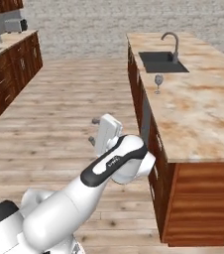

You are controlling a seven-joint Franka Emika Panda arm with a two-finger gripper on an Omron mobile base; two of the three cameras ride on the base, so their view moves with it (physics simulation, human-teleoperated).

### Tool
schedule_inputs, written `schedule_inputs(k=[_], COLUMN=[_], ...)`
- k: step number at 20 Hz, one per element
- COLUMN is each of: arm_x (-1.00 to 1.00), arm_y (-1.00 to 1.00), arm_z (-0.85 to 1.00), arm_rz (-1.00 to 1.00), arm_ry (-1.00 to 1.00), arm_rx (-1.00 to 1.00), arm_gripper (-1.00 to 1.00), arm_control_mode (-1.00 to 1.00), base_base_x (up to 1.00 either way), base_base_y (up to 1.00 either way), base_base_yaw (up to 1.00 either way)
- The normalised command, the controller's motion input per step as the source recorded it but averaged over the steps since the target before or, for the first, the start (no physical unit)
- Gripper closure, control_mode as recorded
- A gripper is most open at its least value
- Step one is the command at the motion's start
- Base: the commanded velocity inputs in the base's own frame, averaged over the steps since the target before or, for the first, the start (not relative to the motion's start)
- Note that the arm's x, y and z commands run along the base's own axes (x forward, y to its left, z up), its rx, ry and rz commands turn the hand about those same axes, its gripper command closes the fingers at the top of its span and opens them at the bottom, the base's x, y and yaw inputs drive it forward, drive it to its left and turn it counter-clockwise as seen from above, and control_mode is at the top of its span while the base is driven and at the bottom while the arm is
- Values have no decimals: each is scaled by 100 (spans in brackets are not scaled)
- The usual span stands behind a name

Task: Retrieve the wine glasses from the counter and place one next to each plate.

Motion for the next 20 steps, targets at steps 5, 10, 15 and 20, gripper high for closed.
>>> schedule_inputs(k=[5,10,15,20], arm_x=[0,0,0,0], arm_y=[0,0,0,0], arm_z=[0,0,0,0], arm_rz=[0,0,0,0], arm_ry=[0,0,0,0], arm_rx=[0,0,0,0], arm_gripper=[-100,-100,-100,-100], arm_control_mode=[100,100,100,100], base_base_x=[100,100,100,90], base_base_y=[100,100,100,100], base_base_yaw=[-40,-41,-45,-47])
